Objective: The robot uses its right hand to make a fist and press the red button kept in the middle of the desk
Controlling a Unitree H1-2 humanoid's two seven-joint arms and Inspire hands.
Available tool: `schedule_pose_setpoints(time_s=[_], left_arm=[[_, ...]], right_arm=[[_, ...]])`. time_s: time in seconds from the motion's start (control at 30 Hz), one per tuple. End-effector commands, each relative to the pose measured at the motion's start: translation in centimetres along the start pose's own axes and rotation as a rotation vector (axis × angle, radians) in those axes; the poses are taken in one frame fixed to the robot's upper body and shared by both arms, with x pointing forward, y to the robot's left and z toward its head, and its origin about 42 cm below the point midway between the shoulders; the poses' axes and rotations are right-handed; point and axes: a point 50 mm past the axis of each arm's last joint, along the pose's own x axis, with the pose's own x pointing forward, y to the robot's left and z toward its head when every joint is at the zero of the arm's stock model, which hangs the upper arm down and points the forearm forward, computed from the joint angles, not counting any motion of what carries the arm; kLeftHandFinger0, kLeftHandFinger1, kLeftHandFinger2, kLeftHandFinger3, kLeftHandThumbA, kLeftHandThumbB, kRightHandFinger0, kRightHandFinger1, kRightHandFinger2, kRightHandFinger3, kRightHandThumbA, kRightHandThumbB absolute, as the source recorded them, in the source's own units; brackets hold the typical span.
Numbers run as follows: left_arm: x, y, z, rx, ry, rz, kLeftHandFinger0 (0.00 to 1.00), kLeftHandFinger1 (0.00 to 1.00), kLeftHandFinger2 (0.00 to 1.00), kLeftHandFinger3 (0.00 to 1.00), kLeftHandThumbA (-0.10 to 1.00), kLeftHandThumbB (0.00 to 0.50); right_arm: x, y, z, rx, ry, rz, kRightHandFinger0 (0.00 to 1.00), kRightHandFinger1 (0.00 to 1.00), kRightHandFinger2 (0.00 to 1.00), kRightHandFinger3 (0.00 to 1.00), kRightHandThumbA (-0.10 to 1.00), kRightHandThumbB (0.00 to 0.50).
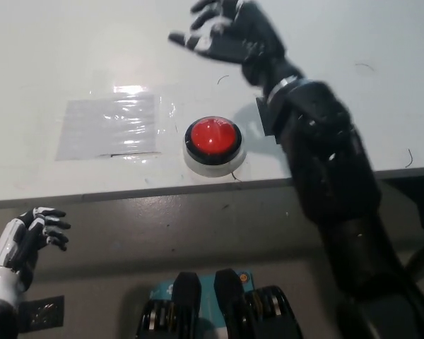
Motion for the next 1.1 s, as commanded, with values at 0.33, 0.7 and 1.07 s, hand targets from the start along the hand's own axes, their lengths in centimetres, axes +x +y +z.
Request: schedule_pose_setpoints(time_s=[0.33, 0.7, 1.07], left_arm=[[-0.2, 1.2, 1.2, 0.046, -0.023, -0.001, 0.40, 0.40, 0.48, 0.58, 0.67, 0.122], [-0.5, 1.4, 1.6, 0.057, -0.010, 0.006, 0.44, 0.43, 0.52, 0.61, 0.67, 0.093], [-0.1, 1.7, 1.7, 0.049, -0.028, -0.006, 0.27, 0.30, 0.37, 0.52, 0.64, 0.097]], right_arm=[[-5.0, -10.5, 6.6, -0.118, -0.158, -0.142, 0.00, 0.19, 0.37, 0.28, 1.00, 0.259], [-15.8, -19.6, 6.7, -0.125, -0.160, -0.339, 0.00, 0.26, 0.40, 0.20, 1.00, 0.218], [-26.8, -25.9, 1.7, -0.130, -0.011, -0.657, 0.03, 0.21, 0.26, 0.31, 1.00, 0.245]])
